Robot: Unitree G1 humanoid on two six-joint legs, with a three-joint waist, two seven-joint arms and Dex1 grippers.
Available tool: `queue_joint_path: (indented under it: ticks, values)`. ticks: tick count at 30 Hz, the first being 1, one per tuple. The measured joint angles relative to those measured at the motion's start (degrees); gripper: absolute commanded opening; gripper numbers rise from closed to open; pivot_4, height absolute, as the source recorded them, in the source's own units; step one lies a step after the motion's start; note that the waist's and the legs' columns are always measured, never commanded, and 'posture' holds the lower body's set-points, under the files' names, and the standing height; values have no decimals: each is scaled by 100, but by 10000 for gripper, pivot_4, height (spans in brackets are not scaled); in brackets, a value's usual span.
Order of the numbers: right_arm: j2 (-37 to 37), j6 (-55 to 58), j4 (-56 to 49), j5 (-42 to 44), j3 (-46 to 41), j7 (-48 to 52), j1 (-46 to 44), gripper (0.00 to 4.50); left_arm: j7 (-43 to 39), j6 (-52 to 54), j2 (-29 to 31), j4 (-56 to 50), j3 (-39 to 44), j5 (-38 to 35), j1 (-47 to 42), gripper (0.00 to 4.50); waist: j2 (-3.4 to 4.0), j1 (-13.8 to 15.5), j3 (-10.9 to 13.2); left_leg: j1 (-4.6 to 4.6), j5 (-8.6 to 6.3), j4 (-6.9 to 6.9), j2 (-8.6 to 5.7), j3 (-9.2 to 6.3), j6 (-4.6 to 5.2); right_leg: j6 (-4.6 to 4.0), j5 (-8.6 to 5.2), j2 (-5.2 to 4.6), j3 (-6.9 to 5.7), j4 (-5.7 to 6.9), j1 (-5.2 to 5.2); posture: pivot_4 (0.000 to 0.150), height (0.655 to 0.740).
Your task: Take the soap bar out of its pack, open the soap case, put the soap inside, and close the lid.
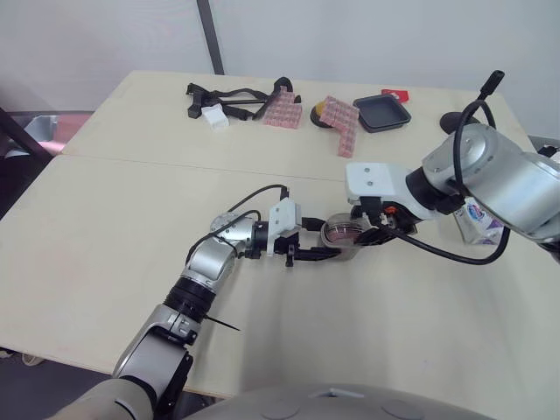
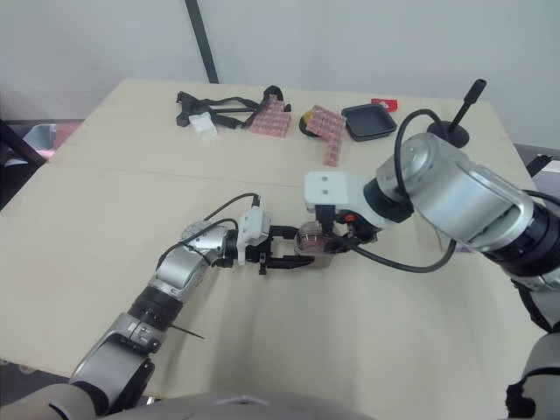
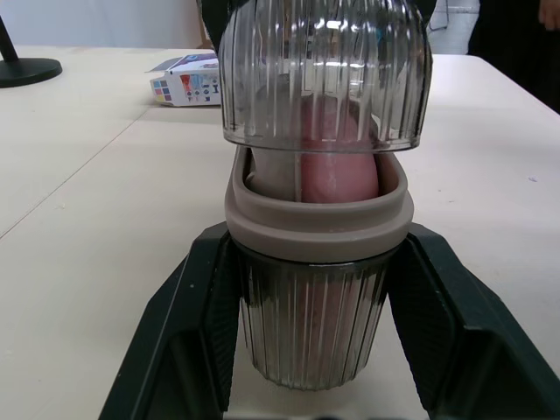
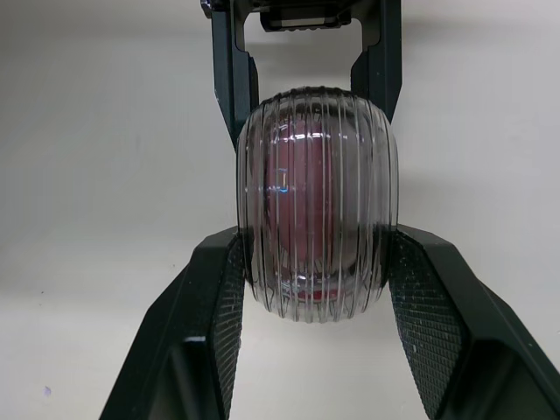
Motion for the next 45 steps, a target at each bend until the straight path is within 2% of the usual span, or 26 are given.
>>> queue_joint_path:
  ticks: [45]
  values:
    - [203, 18, 19, -303, 42, -230, 264, 19429, 156, 45, 12, 60, 7, 0, 5, 19273, -20, -135, -17, 59, 1, 0, 1, 10, -2, -1, -1, -2, 12, -13, 50, 1500, 7398]
